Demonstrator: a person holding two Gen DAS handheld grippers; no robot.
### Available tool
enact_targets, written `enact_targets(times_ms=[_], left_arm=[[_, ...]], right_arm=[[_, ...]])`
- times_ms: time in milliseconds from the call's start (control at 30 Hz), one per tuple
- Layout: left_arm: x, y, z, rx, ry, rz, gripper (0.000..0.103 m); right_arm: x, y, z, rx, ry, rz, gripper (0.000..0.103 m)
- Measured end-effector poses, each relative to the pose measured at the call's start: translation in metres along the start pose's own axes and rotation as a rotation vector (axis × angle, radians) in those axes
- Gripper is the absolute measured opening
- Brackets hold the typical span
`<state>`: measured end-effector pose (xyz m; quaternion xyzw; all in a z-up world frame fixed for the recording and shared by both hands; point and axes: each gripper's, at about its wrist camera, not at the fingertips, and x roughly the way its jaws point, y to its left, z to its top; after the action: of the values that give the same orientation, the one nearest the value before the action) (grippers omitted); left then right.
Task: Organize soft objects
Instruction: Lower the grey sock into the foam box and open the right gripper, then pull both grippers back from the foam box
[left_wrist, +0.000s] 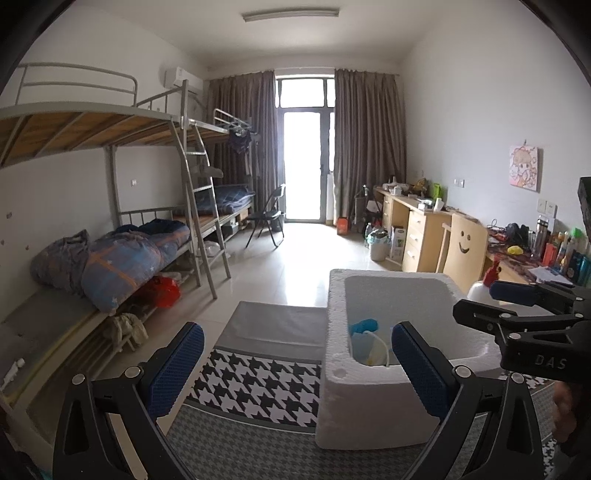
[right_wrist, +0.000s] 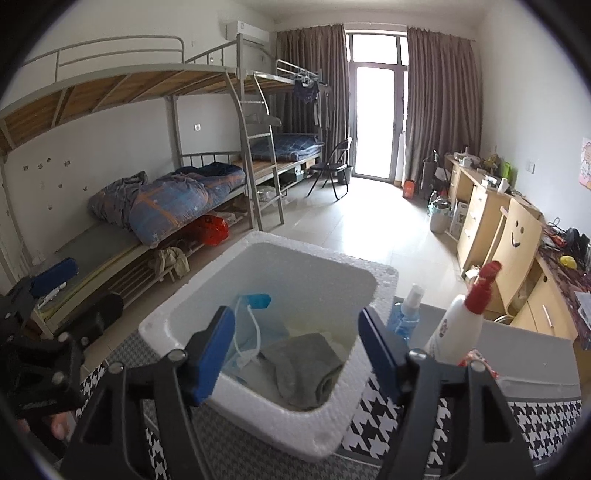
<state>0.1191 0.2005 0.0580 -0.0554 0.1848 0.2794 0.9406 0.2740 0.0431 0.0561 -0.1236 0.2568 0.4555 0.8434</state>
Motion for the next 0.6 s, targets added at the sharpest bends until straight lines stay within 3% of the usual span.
enact_targets(times_ms=[167, 233, 333, 600], left_arm=[[-0.014, -0.006, 0.001, 0.015, -0.022, -0.014, 0.102], [-0.019, -0.007, 0.0, 0.015, -0.024, -0.017, 0.102], [-0.029, -0.009, -0.001, 0.013, -0.032, -0.031, 0.102], [-0.069, -0.022, -0.011, 0.039, -0.075, -0.085, 0.102]], right_arm=[[-0.024, 0.001, -0.006, 0.008, -0.032, -0.006, 0.076], [-0.034, 0.003, -0.008, 0.01, -0.051, -0.008, 0.087], [-0.049, 0.005, -0.012, 0.016, -0.087, -0.003, 0.094], [-0.087, 0.01, -0.032, 0.041, -0.156, -0.023, 0.095]])
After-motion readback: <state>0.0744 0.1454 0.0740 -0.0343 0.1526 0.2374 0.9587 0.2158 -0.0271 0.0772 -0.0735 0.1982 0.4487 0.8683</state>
